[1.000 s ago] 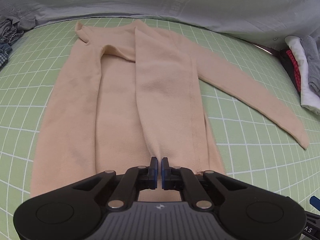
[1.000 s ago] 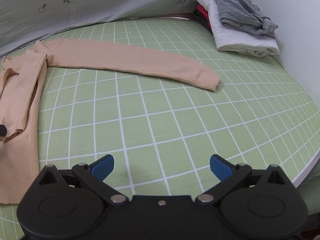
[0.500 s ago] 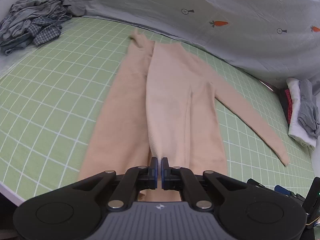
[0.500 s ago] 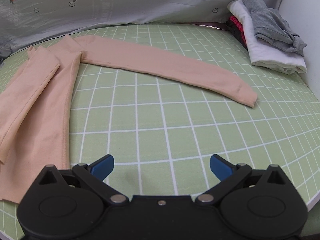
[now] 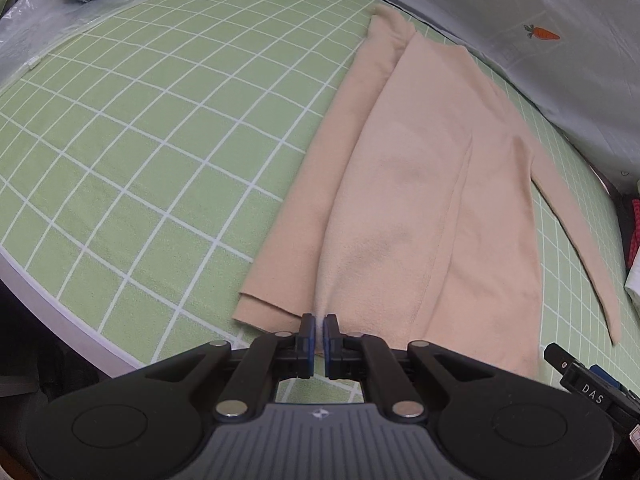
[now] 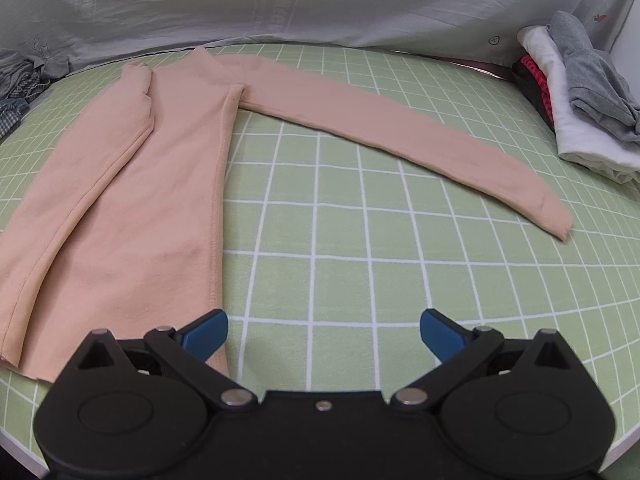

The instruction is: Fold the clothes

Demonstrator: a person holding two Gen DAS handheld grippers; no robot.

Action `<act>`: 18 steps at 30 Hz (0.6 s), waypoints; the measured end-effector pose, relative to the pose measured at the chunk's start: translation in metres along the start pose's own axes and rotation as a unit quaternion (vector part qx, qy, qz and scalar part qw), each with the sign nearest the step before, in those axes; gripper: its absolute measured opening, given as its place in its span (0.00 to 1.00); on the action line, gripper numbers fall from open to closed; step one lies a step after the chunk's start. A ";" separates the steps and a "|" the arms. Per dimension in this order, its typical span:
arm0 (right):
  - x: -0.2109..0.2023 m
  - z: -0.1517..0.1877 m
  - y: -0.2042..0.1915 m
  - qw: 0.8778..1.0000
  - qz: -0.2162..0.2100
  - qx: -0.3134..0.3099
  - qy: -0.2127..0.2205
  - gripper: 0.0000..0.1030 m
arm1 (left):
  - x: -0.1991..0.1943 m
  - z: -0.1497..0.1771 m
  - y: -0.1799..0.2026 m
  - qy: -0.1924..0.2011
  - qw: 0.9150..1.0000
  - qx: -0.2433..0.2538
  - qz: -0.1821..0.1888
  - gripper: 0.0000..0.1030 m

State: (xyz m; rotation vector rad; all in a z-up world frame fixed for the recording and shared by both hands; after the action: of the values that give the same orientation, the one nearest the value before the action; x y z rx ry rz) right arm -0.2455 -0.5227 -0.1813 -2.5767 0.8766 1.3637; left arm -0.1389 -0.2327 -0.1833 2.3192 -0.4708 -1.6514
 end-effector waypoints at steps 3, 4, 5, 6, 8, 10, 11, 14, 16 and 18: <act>-0.002 -0.003 0.001 1.000 0.003 0.004 0.003 1.00 | 0.004 0.000 0.001 -0.013 1.000 0.009 -0.008 0.08; -0.003 -0.005 0.003 1.000 0.004 0.008 0.005 1.00 | 0.005 -0.001 0.002 -0.017 1.000 0.012 -0.009 0.08; -0.003 -0.007 0.004 1.000 0.006 0.013 0.006 1.00 | 0.005 -0.002 0.003 -0.023 1.000 0.015 -0.012 0.08; -0.003 -0.009 0.006 1.000 0.008 0.018 0.008 1.00 | 0.005 -0.003 0.004 -0.027 0.999 0.019 -0.015 0.11; -0.003 -0.014 0.008 0.999 0.011 0.029 0.011 1.00 | 0.002 -0.006 0.008 -0.032 0.998 0.034 -0.033 0.26; -0.002 -0.018 0.010 0.999 0.012 0.039 0.014 1.00 | -0.004 -0.011 0.013 -0.019 0.997 0.053 -0.046 0.48; -0.002 -0.021 0.011 0.999 0.011 0.043 0.016 1.00 | -0.007 -0.014 0.017 -0.011 0.997 0.063 -0.052 0.52; 0.001 -0.028 0.015 0.998 0.013 0.059 0.018 1.00 | -0.015 -0.027 0.027 0.011 0.995 0.083 -0.058 0.72; 0.004 -0.033 0.018 0.997 0.013 0.072 0.018 1.00 | -0.015 -0.034 0.031 0.020 0.993 0.095 -0.068 0.80; 0.007 -0.038 0.022 0.996 0.016 0.083 0.017 1.00 | -0.016 -0.042 0.035 0.028 0.991 0.107 -0.078 0.81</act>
State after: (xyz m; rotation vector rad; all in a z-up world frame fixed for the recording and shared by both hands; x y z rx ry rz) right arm -0.2268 -0.5566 -0.1605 -2.4784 0.9948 1.2023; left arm -0.1084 -0.2578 -0.1422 2.6125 -0.4873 -1.6719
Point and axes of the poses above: each gripper's, at about its wrist camera, not at the fingertips, and x roughly the way its jaws point, y to its right, z to its underside, the point moved 6 cm from there along x, roughly the way its jaws point, and after that the axes turned 7 degrees about z, right-handed, at the moved point
